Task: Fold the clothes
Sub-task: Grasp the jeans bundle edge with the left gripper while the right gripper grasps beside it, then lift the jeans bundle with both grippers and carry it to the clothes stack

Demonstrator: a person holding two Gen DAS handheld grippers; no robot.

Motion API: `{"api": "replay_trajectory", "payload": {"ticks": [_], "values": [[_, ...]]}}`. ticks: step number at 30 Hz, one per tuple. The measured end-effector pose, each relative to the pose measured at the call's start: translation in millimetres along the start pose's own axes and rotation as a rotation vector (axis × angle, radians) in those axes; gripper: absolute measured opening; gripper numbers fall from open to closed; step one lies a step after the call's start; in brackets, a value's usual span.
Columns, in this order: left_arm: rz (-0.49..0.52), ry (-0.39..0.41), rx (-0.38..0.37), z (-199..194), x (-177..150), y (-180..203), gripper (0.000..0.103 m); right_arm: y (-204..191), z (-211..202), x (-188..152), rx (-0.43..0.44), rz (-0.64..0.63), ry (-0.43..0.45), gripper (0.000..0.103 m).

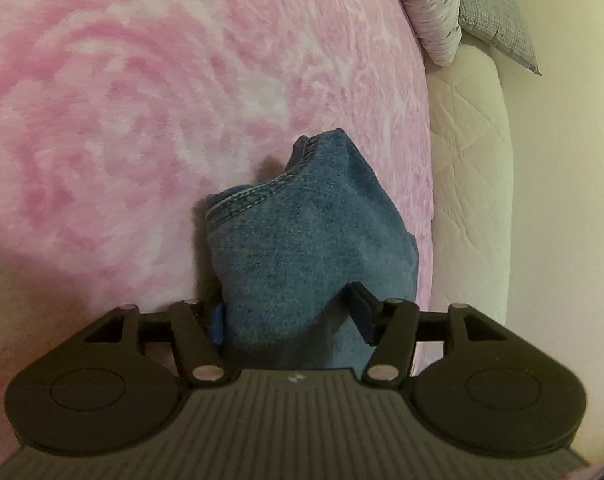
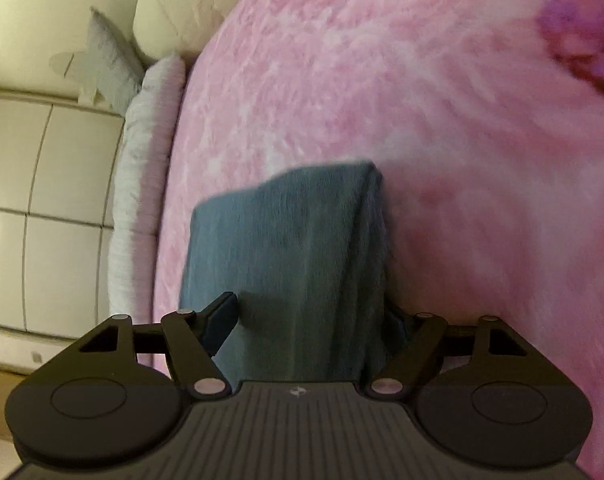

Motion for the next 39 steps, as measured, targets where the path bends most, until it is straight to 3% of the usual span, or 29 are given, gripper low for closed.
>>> {"api": "replay_trajectory", "payload": {"ticks": [3,5,8,12,19,24,29,33,39], "values": [[-0.016,0.02,-0.029,2.6,3.5,3.2,0.053,-7.5,13.2,3.9,0.019,-0.043,0.007,0.077],[-0.026,0.033,-0.049,4.3,5.8,5.3,0.046,-11.1,18.6,6.1,0.034,-0.056,0.013,0.054],[0.0,0.038,-0.125,-0.8,14.6,17.5,0.035,-14.0,11.7,9.6,0.081,-0.002,0.025,0.036],[0.003,0.013,-0.093,0.6,18.4,10.5,0.031,-16.5,10.7,5.6,0.065,0.011,0.009,0.035],[0.043,0.062,-0.218,-76.2,25.8,49.2,0.026,-70.7,-25.2,-12.6,0.088,-0.058,0.013,0.032],[-0.005,0.143,-0.245,-187.2,39.0,56.0,0.026,-135.0,-60.0,-56.3,0.126,-0.07,-0.051,0.032],[-0.039,0.312,-0.198,-330.3,56.9,52.3,0.026,-209.8,-87.9,-133.0,0.165,-0.092,-0.21,0.032],[-0.08,0.554,-0.151,-459.1,55.9,27.7,0.026,-271.1,-93.8,-211.1,0.237,-0.156,-0.407,0.032],[-0.156,0.874,-0.084,-609.7,52.5,-11.5,0.026,-346.6,-95.2,-344.9,0.383,-0.26,-0.728,0.032]]}}
Point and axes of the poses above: each gripper's, at about its wrist camera, not at the fingertips, and z roughly the way its jaws point, y to its right, x to its top, the point moved 9 cm from there along z, roughly the way its jaws point, and after that the axes turned 10 degrees about y, right-handed, at the moved point
